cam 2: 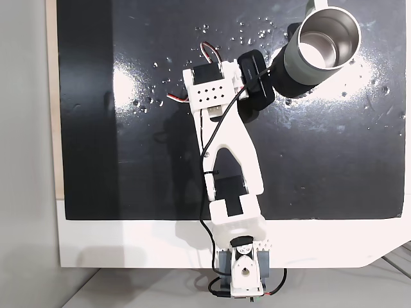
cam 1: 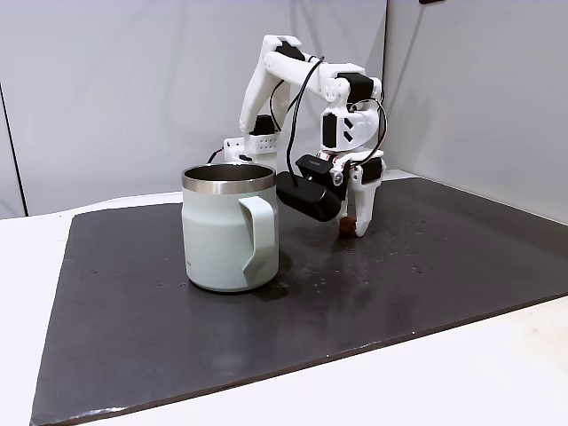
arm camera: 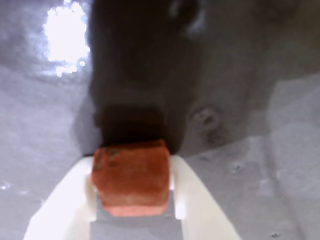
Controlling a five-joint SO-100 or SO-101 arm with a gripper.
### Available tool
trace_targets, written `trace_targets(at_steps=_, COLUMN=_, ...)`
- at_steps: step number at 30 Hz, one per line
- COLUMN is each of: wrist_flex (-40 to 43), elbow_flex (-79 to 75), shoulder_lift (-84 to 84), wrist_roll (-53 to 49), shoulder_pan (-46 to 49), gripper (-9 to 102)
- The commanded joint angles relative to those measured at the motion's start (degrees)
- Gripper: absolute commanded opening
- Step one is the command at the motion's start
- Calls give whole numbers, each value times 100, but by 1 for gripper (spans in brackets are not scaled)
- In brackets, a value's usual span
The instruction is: Grasp a cube and put it in the cup.
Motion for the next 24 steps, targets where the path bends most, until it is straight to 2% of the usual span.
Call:
trace_targets(at_steps=1, wrist_flex=70, elbow_flex=-176, shoulder_lift=44, wrist_roll=-35, shoulder_pan=44, gripper=1)
trace_targets(at_steps=11, wrist_flex=562, elbow_flex=-220, shoulder_lift=1002, wrist_roll=35, shoulder_pan=35, gripper=1)
trace_targets(at_steps=19, wrist_flex=1556, elbow_flex=-580, shoulder_lift=2268, wrist_roll=44, shoulder_pan=105, gripper=1)
trace_targets(at_steps=24, wrist_flex=2232, elbow_flex=-1327, shoulder_lift=2628, wrist_roll=35, shoulder_pan=272, gripper=1)
